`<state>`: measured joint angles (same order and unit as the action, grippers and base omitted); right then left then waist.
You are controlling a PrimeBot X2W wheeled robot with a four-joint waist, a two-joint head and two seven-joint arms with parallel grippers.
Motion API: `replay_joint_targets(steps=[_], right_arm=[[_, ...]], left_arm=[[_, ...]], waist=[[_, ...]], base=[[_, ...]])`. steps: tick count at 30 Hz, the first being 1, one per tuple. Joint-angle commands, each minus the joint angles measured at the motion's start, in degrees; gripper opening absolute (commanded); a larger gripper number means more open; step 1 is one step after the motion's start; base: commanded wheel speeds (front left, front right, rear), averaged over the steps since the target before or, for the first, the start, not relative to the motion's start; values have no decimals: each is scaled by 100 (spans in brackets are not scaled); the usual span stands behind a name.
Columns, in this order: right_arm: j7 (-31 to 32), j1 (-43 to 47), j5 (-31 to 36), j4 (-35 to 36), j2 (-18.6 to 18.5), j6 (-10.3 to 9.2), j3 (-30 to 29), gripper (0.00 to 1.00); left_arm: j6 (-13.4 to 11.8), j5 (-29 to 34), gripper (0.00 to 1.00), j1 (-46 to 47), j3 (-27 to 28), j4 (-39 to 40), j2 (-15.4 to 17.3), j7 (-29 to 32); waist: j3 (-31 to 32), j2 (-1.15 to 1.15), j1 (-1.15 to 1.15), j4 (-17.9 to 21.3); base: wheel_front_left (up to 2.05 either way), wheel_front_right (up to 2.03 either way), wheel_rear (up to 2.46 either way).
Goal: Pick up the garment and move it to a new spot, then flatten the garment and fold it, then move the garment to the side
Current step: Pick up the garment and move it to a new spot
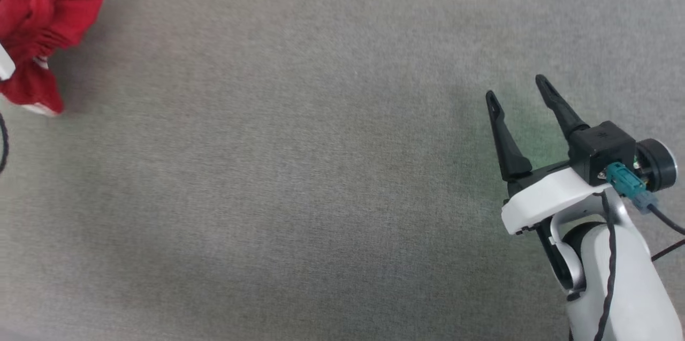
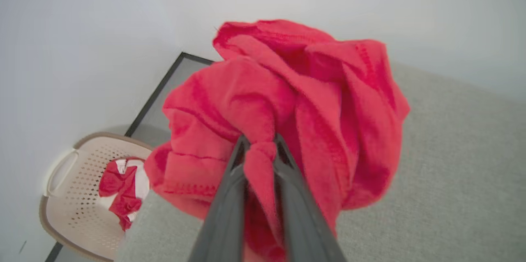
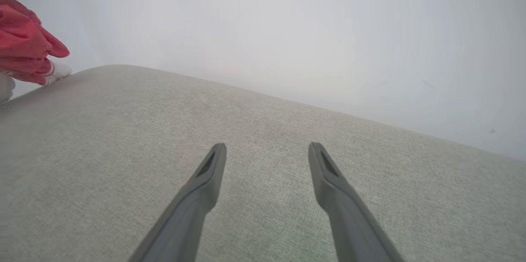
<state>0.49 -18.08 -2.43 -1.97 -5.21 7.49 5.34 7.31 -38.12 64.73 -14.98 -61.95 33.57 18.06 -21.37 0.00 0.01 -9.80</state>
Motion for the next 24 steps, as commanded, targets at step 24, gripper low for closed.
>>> replay_joint_targets(steps=[24], right_arm=[[-551,380,-295,-405,227,0,-504,100]], left_arm=[[13,-322,0,161,-1439,2235,719,462]], waist=[[1236,0,-1,180]], base=[[0,0,0]])
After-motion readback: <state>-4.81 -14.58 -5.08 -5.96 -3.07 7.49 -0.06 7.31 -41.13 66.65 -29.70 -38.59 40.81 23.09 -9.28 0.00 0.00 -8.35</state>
